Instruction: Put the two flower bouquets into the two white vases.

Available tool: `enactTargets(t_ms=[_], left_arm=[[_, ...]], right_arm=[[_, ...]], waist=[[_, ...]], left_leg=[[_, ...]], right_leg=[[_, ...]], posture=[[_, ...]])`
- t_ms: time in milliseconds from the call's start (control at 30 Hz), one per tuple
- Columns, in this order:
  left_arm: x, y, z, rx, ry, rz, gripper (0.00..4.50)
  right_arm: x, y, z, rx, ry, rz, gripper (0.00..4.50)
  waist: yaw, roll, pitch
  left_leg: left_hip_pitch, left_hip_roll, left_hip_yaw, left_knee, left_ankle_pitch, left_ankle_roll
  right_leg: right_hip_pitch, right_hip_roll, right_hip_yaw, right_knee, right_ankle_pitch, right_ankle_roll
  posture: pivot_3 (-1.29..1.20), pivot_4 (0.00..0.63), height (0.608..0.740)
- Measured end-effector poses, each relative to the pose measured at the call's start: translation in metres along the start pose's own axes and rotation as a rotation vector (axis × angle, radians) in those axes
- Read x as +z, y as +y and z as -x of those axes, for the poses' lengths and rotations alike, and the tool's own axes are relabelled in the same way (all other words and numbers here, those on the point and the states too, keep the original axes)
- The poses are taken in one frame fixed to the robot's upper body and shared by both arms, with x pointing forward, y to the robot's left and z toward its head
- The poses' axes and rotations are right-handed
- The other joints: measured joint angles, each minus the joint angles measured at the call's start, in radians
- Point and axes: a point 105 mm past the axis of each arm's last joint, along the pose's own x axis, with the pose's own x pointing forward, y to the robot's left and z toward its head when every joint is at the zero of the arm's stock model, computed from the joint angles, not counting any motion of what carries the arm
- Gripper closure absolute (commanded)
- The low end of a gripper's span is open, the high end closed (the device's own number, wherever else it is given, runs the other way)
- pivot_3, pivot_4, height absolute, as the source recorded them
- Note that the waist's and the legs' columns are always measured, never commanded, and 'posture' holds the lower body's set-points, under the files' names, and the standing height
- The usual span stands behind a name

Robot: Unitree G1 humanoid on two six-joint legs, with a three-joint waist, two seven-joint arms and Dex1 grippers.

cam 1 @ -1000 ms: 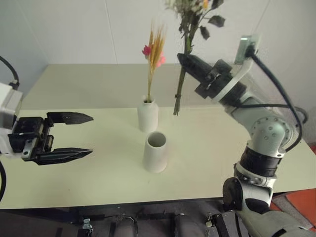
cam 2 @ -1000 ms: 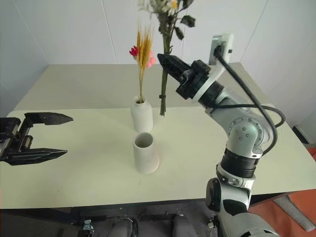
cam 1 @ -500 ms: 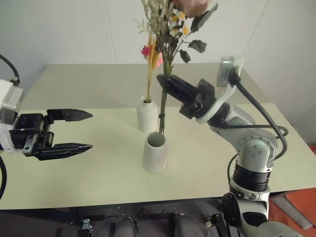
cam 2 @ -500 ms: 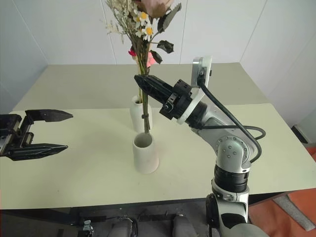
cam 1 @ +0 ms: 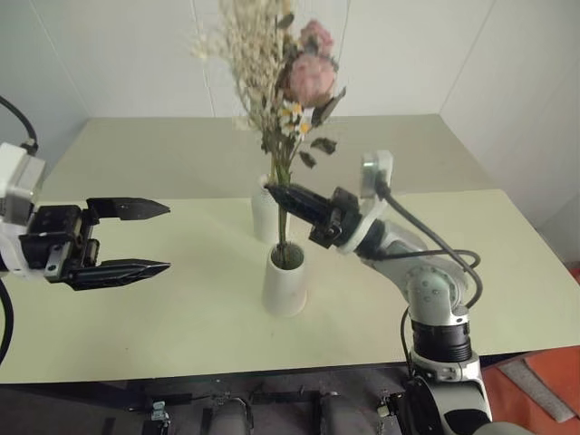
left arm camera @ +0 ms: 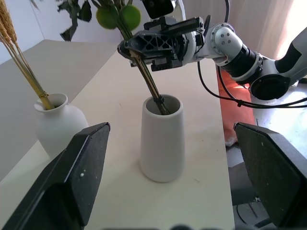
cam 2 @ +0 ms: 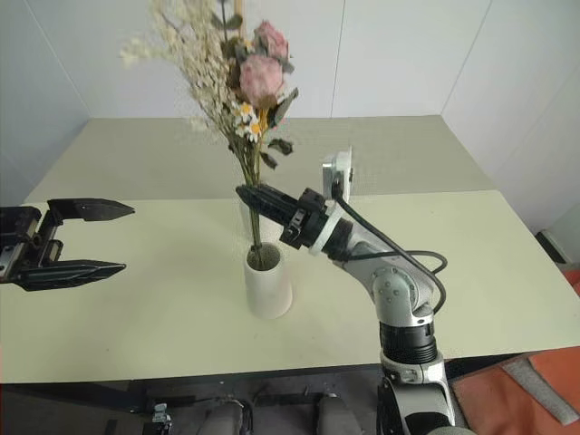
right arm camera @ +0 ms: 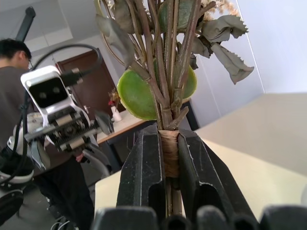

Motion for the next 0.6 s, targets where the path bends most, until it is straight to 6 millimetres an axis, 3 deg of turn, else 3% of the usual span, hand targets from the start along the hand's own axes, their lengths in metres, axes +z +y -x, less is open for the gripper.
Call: enactTargets(t_ms=[300,600], left_arm=[[0.004,0.006,-0.001,-0.004,0.014,-0.026,0.00],[0.003,0.012,-0.007,-0.021,0.006,-0.033,0.00]], right_arm=[[-0.017,0.009,0.034,0.067,0.104,-0.022,0.19],[-0.015,0.004,0.115,-0.005,0.436,0.075,0.04]], waist=[[-0.001,0.000,0.000],[0.021,0.000,0.000]], left_leg=[[0.001,0.000,0.000,0.000,0.000,0.000],[0.001,0.000,0.001,0.000,0.000,0.000]], right_leg=[[0.000,0.001,0.000,0.000,0.000,0.000],[0.001,0.000,0.000,-0.001,0.000,0.000]], posture=[[0.00,0.150,0.740],[0.00,0.150,0.740]])
